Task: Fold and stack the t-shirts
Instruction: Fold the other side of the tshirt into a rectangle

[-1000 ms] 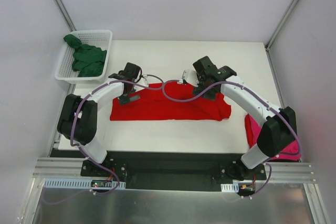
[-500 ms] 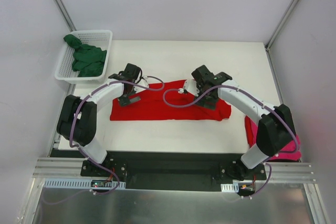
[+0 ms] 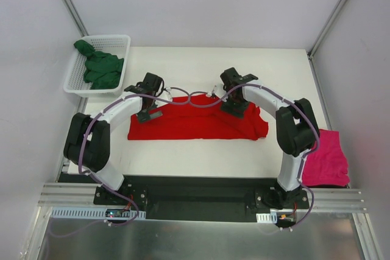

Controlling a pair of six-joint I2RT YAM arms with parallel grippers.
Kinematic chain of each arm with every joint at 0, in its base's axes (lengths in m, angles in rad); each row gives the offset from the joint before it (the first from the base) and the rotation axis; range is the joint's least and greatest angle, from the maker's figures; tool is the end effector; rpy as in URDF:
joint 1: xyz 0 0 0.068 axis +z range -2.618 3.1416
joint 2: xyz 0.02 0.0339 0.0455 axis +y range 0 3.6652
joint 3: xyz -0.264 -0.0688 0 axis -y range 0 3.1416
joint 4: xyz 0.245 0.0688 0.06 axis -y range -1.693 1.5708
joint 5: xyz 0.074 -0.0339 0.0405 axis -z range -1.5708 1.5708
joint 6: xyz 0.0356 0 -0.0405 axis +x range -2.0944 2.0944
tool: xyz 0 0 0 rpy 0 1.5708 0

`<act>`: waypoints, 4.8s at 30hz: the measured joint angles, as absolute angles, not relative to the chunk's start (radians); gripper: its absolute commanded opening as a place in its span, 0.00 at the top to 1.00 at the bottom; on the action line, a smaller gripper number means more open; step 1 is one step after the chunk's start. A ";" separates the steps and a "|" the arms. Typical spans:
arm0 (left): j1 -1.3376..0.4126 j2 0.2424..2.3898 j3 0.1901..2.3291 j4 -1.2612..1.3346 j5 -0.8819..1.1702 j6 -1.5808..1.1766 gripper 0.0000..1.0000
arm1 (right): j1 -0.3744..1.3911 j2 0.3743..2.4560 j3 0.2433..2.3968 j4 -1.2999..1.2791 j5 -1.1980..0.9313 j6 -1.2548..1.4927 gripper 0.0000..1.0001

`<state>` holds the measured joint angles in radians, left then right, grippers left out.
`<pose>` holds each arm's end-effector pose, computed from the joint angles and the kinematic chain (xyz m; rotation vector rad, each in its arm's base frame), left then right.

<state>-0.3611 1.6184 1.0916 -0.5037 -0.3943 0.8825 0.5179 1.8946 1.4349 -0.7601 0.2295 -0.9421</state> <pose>0.3131 -0.1036 0.2142 1.4169 2.2274 0.6968 0.3407 0.1848 0.2068 -1.8355 2.1374 -0.4225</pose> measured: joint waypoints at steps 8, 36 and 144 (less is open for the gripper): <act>-0.361 1.577 1.091 -0.506 -0.403 0.890 0.01 | 0.513 1.948 1.501 -0.766 0.191 -0.942 0.38; -0.216 1.575 1.092 -0.513 -0.450 0.905 0.01 | 0.471 2.016 1.539 -0.836 0.165 -0.951 0.93; -0.704 1.761 1.144 -0.479 -0.468 0.878 0.01 | 0.394 2.125 1.713 -0.802 0.282 -0.846 0.63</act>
<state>-0.7044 1.7615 1.1442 -0.4793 -0.4683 0.8776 0.3943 2.1250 1.7130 -0.8024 0.2825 -0.8463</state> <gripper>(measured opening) 0.993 0.377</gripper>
